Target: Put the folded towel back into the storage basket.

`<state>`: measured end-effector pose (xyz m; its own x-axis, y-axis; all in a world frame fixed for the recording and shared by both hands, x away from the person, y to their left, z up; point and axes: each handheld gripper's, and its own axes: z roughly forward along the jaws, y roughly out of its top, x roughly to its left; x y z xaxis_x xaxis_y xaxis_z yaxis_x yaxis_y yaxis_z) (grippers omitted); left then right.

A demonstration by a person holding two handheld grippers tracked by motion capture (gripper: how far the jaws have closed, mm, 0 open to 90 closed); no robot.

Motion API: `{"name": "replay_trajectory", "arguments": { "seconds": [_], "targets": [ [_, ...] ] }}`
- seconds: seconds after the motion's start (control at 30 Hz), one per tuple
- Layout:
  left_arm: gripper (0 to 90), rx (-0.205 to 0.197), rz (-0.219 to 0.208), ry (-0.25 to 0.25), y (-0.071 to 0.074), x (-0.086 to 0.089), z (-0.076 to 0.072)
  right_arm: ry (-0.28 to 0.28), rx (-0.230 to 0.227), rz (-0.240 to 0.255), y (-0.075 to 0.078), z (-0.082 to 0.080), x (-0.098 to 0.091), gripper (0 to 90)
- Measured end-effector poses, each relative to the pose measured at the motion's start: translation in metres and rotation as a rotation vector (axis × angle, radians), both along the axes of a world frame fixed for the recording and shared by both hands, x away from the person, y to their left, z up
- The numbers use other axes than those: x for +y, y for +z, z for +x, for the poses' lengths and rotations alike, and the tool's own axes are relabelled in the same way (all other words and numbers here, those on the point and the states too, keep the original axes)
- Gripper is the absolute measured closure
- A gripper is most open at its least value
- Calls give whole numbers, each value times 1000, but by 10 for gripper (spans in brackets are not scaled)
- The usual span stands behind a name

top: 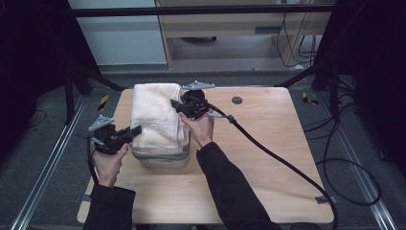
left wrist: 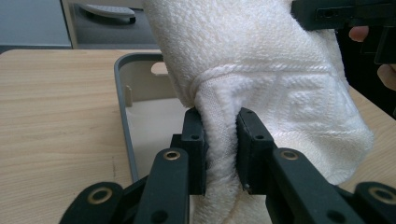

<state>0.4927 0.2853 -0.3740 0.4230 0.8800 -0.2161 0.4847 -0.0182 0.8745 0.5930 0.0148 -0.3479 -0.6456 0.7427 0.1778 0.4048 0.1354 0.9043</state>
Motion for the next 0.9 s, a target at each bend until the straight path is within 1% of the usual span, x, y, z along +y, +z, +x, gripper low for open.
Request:
{"name": "replay_trajectory", "arguments": {
  "seconds": [0.17, 0.27, 0.4, 0.6, 0.83, 0.9],
  "targets": [
    [745, 17, 14, 5, -6, 0, 3, -4, 12, -9, -8, 3, 2, 681],
    [745, 29, 27, 8, -9, 0, 5, -6, 21, -21, -13, 4, 4, 681],
    [745, 42, 34, 9, -13, 0, 7, -10, 30, -37, -19, 5, 6, 681],
    [745, 61, 49, 8, -21, -2, 10, -16, 50, -34, -28, 7, 5, 680],
    [745, 84, 81, 11, -30, -6, 14, -24, 72, -42, -41, 10, 4, 676],
    [744, 88, 95, 14, -32, -8, 15, -28, 78, -57, -45, 11, 5, 676]
  ]
}}
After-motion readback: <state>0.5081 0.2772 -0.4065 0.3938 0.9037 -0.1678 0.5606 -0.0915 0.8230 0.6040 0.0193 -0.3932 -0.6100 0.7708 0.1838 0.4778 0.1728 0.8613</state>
